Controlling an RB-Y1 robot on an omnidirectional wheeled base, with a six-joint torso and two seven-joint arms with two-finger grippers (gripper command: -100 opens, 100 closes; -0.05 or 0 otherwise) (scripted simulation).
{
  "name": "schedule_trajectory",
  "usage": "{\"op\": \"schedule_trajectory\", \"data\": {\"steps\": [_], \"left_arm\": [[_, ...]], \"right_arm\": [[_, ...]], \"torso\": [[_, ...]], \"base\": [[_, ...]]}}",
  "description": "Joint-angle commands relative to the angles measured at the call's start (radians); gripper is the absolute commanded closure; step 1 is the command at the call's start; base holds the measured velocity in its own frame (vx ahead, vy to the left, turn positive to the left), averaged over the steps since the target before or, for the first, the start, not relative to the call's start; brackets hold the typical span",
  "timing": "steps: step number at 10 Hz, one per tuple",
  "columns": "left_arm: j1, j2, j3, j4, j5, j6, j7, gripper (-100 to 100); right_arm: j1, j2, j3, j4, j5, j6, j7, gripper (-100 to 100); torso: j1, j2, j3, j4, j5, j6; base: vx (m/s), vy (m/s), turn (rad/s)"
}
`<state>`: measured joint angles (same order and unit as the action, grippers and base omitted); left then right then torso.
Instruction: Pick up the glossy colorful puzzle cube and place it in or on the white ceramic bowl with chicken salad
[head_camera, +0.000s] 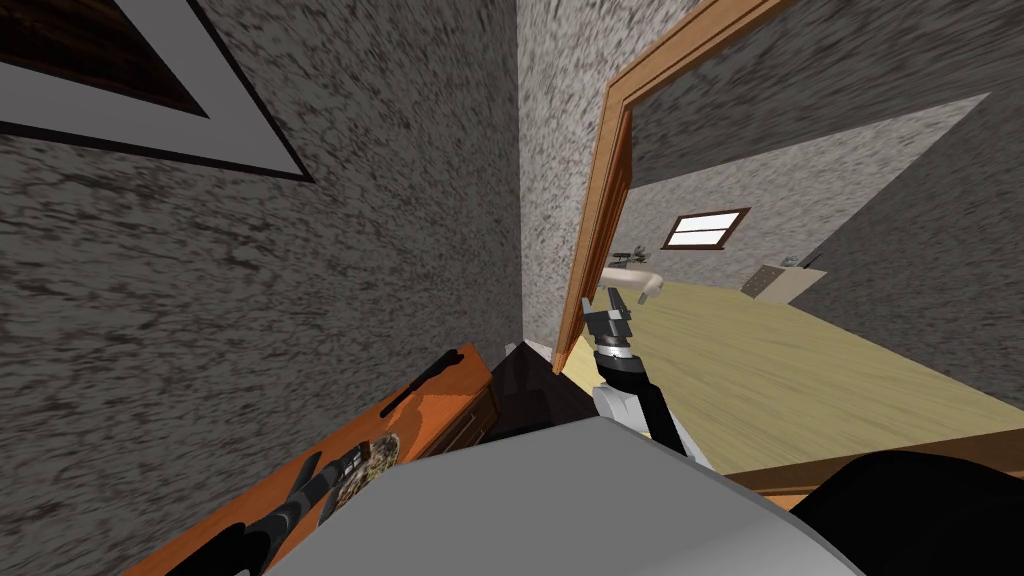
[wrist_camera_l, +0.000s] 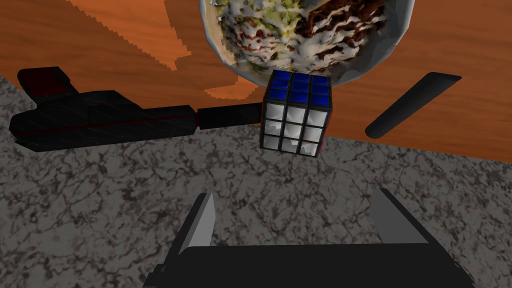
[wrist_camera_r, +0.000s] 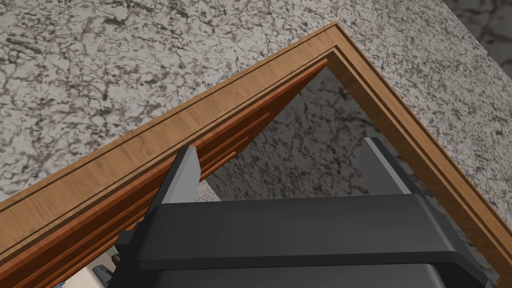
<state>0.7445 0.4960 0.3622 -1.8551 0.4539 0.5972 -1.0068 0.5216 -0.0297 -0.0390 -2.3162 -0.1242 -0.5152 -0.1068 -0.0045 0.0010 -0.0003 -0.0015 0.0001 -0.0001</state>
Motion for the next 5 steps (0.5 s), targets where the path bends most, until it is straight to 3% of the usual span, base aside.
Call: {"op": "schedule_trajectory", "data": {"steps": [1, 5], "left_arm": [[0.000, 0.000, 0.000, 0.000, 0.000, 0.000, 0.000, 0], [0.000, 0.000, 0.000, 0.000, 0.000, 0.000, 0.000, 0]], "right_arm": [[0.000, 0.000, 0.000, 0.000, 0.000, 0.000, 0.000, 0], [0.000, 0.000, 0.000, 0.000, 0.000, 0.000, 0.000, 0]], "torso": [[0.000, 0.000, 0.000, 0.000, 0.000, 0.000], [0.000, 0.000, 0.000, 0.000, 0.000, 0.000]], "base": [[0.000, 0.000, 0.000], [0.000, 0.000, 0.000]]}}
